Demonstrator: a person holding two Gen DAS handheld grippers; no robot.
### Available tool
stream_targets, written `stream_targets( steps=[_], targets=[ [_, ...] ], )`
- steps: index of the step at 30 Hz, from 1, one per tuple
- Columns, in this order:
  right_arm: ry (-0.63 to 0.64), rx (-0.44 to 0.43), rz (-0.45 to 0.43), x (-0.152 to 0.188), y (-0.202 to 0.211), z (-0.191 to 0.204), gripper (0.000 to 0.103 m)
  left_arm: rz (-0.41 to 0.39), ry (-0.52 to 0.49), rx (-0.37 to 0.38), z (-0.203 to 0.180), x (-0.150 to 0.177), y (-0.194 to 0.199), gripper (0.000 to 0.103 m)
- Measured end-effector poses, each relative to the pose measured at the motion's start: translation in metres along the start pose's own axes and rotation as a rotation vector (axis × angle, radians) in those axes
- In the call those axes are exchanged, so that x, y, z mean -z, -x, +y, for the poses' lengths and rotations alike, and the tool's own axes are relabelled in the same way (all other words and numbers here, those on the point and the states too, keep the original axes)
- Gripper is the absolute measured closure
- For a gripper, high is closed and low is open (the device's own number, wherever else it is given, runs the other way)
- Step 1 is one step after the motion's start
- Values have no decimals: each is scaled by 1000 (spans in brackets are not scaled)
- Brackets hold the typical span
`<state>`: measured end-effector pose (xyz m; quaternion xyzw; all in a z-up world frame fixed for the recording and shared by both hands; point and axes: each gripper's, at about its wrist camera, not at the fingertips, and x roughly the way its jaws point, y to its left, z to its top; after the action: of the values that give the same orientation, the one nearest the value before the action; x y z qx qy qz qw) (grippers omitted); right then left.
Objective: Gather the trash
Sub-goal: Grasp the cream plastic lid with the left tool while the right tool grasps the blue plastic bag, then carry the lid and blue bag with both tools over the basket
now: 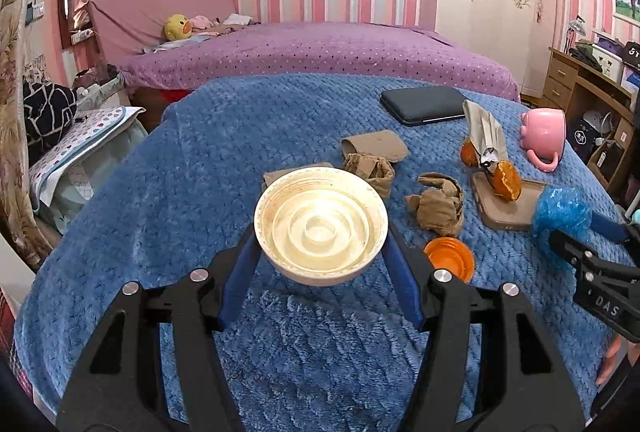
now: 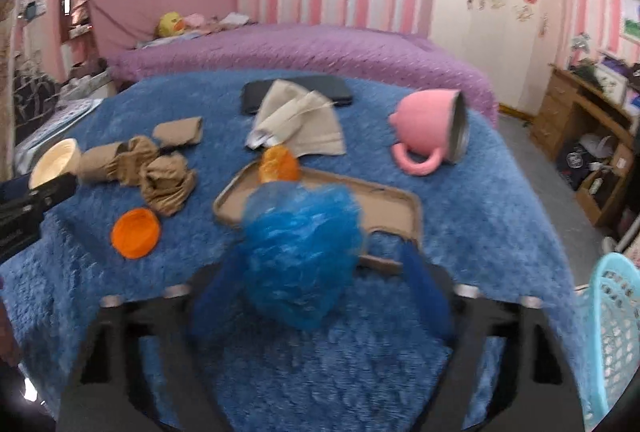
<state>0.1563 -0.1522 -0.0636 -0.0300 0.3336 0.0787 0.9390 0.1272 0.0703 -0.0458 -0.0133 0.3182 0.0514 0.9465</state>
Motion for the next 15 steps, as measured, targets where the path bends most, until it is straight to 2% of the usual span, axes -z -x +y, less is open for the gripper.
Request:
stream_targets(
  steps=[1,4,9,15],
  targets=[
    [-3,-27,0,1,0,-1,61,2,-2,2,-2,0,-1,43],
    [-17,-47,-41,0,11,-7,69,1,-12,3,-7,0,0,43],
    [-47,-15,-97,1,30,-32,70,-12,-14,33,-19,3,7,43],
    [-75,27,-118,5,49,-66,70,-22,-29,69,-42,5,17,43]
  ],
)
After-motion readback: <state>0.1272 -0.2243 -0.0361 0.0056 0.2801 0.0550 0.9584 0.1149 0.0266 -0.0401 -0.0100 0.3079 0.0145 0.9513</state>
